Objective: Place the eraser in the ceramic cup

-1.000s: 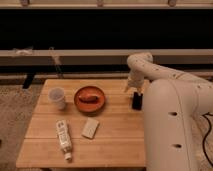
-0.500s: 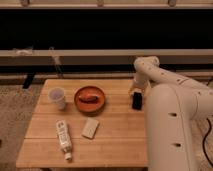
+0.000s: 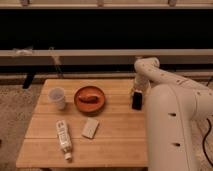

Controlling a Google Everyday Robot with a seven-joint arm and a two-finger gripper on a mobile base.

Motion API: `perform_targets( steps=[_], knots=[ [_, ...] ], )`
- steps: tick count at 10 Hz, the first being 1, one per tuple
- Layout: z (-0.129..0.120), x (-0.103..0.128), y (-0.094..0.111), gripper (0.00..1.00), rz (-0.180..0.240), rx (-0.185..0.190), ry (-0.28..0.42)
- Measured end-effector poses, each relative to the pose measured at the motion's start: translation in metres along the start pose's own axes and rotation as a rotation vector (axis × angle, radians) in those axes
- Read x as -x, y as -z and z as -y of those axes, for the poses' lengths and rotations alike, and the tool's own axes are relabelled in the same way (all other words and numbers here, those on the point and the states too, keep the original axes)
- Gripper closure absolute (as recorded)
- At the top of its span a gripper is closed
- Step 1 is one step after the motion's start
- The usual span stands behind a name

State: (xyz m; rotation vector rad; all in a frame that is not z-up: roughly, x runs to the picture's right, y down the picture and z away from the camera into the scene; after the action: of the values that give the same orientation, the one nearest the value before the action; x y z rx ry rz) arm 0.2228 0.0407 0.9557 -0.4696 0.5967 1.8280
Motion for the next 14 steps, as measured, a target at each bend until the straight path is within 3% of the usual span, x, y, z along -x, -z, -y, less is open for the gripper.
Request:
perform_targets(
  steps=[7,12,14],
  knots=[
    [0.009,0.001,-0.019,0.38,-0.044,-0.013,0.019],
    [0.003,0.0,-0.023,0.86,-0.06,0.004,0.059],
    [0.004,0.0,-0.023,1.0,-0.06,0.004,0.057]
  ],
)
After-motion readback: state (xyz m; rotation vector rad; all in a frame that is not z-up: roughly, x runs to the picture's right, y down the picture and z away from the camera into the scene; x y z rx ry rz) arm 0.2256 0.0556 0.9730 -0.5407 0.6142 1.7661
